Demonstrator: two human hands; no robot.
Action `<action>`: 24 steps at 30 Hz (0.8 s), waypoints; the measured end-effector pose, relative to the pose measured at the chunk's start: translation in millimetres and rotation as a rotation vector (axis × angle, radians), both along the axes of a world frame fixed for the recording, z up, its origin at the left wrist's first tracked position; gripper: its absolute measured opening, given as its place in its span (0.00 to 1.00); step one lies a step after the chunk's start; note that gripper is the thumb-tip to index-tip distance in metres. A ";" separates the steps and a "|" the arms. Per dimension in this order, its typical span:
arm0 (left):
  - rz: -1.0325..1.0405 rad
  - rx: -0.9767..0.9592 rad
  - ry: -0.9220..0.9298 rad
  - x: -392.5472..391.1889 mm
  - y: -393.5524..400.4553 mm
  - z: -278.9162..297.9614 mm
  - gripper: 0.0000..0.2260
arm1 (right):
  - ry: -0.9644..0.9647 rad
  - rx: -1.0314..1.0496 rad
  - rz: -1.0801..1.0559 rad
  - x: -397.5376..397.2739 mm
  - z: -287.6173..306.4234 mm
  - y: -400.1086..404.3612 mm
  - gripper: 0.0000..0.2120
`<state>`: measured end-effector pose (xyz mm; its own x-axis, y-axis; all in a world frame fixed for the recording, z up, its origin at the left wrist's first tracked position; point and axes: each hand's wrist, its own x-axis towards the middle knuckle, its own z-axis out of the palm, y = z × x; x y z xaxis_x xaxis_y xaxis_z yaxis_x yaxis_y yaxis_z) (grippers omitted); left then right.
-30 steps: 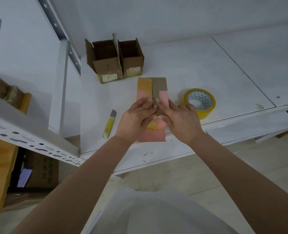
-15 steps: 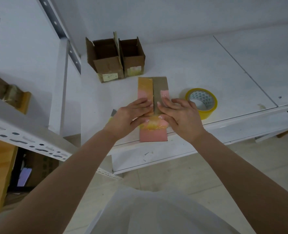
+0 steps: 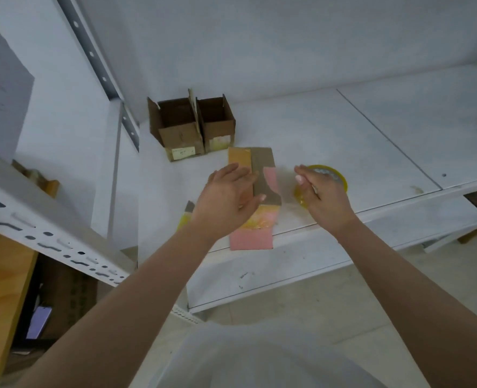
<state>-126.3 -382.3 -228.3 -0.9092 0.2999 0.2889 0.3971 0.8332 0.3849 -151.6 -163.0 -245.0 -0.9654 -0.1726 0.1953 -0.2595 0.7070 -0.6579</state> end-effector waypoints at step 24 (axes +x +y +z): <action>0.332 1.168 -0.287 -7.6 -24.9 20.2 0.21 | -0.111 -0.175 -0.070 7.0 -6.9 -18.8 0.13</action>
